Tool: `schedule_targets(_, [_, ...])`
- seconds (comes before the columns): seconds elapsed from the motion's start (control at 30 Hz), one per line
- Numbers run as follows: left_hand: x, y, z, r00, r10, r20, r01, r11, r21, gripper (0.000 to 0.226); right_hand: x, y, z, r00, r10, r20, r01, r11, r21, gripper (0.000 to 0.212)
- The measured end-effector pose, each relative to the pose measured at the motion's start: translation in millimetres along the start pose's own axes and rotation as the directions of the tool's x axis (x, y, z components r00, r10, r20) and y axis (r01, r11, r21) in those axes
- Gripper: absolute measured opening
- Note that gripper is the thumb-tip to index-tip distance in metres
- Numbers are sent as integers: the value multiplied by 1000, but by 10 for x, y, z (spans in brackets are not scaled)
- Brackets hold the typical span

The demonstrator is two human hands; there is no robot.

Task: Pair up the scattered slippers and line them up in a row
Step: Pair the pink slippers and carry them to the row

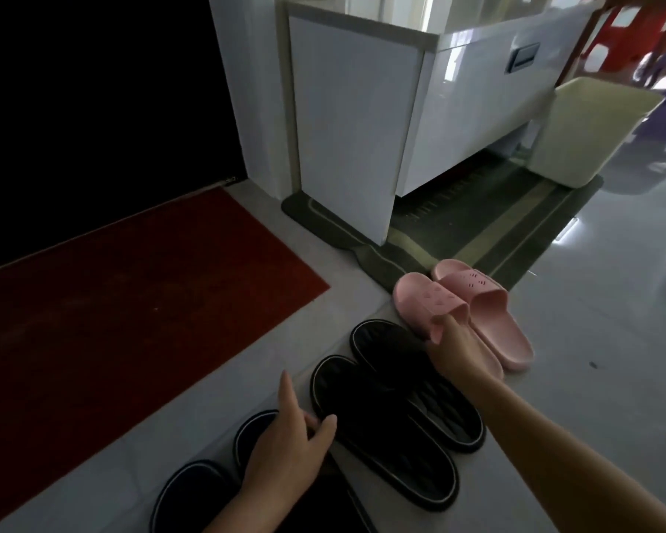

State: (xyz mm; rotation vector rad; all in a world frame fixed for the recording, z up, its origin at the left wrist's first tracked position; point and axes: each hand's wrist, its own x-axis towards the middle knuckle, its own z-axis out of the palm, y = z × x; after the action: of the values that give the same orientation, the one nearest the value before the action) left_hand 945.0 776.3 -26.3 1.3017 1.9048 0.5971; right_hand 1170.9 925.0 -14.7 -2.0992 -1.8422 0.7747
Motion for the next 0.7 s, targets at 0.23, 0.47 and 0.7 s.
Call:
schedule_targets(0.23, [-663, -682, -743, 990, -83, -117, 85, 996, 14, 93, -1014, -580, 681, 959, -226, 169, 215, 973, 82, 48])
schedule_targets(0.47, [-1664, -1640, -1734, 936, -218, -276, 243, 968, 59, 78, -2278, -1693, 1633, 804, -485, 345, 418, 872, 252, 39])
schedule_targets(0.7, [-3069, -2552, -2798, 915, -279, -290, 332, 931, 151, 50, -3793, -2855, 2373, 518, -689, 507, 621, 710, 330, 38])
